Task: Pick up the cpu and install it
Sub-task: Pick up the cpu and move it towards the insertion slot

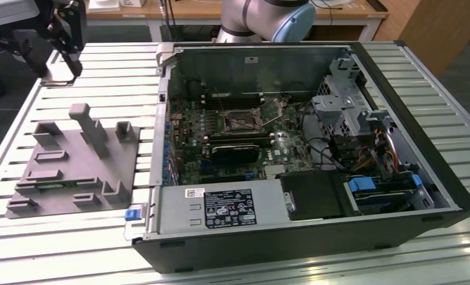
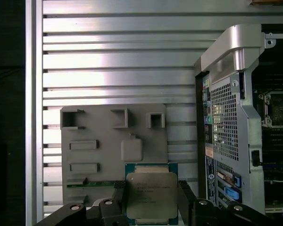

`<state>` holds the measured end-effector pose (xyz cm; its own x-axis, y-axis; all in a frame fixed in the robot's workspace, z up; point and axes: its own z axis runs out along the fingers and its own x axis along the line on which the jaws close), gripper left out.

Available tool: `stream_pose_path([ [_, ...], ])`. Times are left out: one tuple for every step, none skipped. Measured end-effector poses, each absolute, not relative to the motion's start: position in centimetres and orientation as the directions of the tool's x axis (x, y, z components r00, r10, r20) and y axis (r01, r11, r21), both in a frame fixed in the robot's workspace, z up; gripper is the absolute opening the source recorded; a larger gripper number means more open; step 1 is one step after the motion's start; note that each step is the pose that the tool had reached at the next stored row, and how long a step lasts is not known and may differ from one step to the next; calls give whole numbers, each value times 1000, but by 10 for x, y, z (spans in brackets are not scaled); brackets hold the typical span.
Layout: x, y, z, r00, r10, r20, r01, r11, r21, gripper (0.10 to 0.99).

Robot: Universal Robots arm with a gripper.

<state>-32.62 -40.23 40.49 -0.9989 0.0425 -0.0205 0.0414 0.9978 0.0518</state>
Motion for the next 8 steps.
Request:
stream_pose_path([
  [-325,-402,405,-999,43,-21,41,998,52,529],
  [-325,-402,405,-999,43,-20,41,998,52,529],
  [-324,-402,405,-999,43,-21,41,998,52,529],
  [-324,-402,405,-999,43,-21,41,998,52,529],
  [-323,-402,405,-999,42,-21,41,998,52,529],
  [-322,-402,405,-999,42,-21,41,998,52,529],
  [-322,-402,405,-999,42,-21,41,998,52,529],
  [-321,-402,405,-999,42,-21,41,998,52,529],
])
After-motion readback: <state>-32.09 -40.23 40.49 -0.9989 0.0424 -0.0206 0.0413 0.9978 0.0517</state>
